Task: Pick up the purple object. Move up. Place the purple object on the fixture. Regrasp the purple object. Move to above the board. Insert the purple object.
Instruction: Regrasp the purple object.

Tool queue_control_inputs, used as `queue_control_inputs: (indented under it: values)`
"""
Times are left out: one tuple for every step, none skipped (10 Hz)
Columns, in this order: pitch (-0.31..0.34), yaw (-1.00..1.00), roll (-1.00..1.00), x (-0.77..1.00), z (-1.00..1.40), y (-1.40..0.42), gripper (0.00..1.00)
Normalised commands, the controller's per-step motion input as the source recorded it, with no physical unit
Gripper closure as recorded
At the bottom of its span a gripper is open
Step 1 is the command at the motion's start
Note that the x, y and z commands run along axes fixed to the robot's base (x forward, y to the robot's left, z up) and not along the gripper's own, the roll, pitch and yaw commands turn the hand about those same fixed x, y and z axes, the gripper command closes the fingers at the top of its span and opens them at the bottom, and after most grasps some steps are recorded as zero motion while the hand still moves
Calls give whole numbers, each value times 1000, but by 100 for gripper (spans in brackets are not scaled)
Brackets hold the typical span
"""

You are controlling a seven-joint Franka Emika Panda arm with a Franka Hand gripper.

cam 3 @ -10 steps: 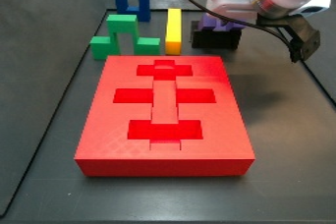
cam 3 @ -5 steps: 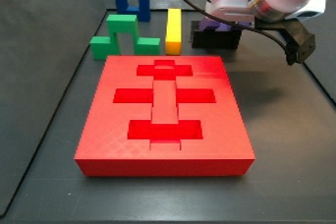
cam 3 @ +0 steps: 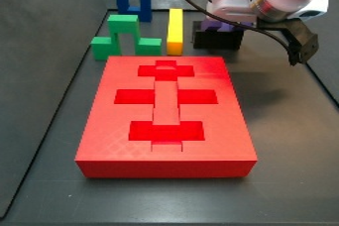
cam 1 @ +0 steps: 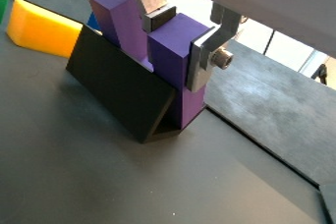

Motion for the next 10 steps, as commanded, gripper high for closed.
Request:
queue_control_inputs:
  values:
    - [0,0,0,0,0,0,100]
    - [0,0,0,0,0,0,100]
    - [0,0,0,0,0,0,100]
    - [0,0,0,0,0,0,100]
    - [0,0,0,0,0,0,100]
    - [0,0,0,0,0,0,100]
    - [0,0,0,0,0,0,100]
    - [0,0,0,0,0,0,100]
    - [0,0,0,0,0,0,100]
    - [0,0,0,0,0,0,100]
